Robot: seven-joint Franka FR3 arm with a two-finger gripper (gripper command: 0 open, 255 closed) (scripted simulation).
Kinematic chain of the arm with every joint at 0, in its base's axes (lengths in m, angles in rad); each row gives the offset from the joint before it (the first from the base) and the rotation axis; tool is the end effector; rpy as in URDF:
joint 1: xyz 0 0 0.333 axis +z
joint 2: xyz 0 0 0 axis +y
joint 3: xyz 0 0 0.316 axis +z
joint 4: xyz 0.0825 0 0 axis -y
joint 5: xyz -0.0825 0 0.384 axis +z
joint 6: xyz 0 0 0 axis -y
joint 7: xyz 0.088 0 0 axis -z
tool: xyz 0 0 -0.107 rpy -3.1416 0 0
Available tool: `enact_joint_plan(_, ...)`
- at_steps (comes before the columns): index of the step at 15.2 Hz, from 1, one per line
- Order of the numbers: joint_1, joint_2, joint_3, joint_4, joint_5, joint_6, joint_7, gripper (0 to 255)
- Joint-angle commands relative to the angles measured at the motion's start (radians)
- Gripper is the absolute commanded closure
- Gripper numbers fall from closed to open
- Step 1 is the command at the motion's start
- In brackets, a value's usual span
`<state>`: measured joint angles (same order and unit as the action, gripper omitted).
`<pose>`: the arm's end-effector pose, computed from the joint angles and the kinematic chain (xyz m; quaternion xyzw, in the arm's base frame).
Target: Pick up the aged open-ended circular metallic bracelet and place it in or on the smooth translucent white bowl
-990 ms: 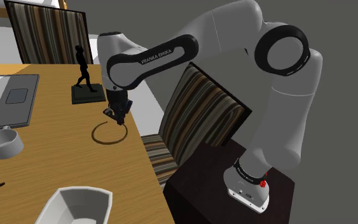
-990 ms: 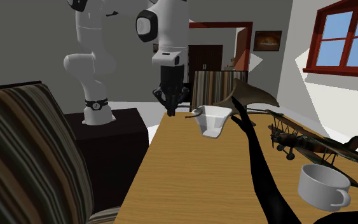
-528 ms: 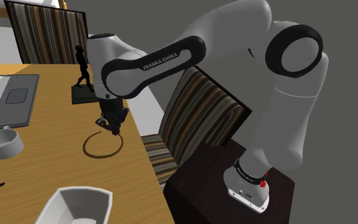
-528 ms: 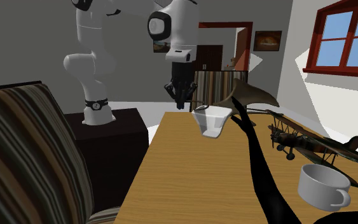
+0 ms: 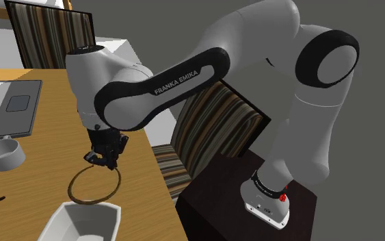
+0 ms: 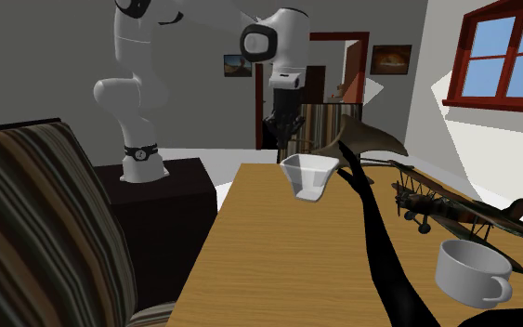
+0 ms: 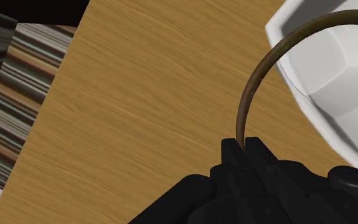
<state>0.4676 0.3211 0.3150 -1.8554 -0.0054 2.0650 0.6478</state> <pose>0.4446 0.4264 0.3489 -0.9957 -0.0634 0.0669 0.0041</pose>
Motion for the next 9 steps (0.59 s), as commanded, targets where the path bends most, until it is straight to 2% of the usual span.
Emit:
enact_joint_plan(1,0.027,0.005,0.013,0.006,-0.002,0.001,0.042,255)
enact_joint_plan(8,0.137,0.061,0.055,0.085,-0.024,-0.014,0.197,255)
enact_joint_plan(9,0.138,0.067,0.054,0.079,-0.026,-0.003,0.198,255)
